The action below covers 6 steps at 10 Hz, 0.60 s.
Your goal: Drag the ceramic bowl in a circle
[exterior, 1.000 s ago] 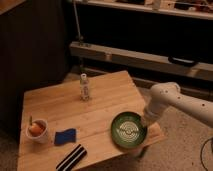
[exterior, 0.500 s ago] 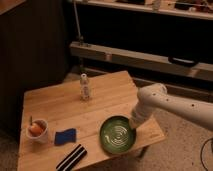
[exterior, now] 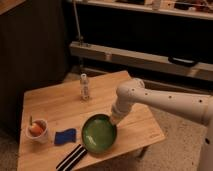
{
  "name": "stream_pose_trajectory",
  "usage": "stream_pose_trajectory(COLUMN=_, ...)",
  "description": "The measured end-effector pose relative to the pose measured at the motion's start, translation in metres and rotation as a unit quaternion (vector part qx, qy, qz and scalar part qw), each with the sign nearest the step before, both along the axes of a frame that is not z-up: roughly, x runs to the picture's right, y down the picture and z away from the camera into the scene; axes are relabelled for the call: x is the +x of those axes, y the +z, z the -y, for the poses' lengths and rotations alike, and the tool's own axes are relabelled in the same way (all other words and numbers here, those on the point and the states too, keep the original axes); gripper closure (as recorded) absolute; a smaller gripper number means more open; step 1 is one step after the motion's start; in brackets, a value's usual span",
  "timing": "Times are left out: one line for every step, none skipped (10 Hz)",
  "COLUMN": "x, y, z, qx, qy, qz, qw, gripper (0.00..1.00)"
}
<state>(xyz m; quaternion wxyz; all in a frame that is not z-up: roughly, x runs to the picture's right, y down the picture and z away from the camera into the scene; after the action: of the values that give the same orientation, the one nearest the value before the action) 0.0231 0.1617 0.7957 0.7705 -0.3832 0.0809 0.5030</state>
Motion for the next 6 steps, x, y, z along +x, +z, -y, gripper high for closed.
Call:
stream_pose_trajectory(x=-0.006, y=0.009, z=0.009, qx=-0.004, qy=0.007, qz=0.0, qw=1.0, gripper=0.88)
stream_pose_trajectory(x=-0.005, y=0.023, z=0.023, qx=-0.011, qy=0.013, qz=-0.005, qw=0.9998, gripper=0.88)
stream_pose_trajectory(x=-0.003, y=0.038, z=0.041, qx=-0.011, qy=0.021, qz=-0.011, qw=0.9997, gripper=0.88)
stream_pose_trajectory(x=0.0, y=0.051, z=0.056, qx=-0.011, qy=0.028, qz=-0.018, qw=0.9994, gripper=0.88)
stream_pose_trajectory(x=0.012, y=0.073, z=0.078, qx=-0.016, qy=0.039, qz=-0.037, qw=0.9984, gripper=0.88)
stream_pose_trajectory(x=0.023, y=0.085, z=0.089, qx=-0.02, qy=0.047, qz=-0.051, qw=0.9974, gripper=0.88)
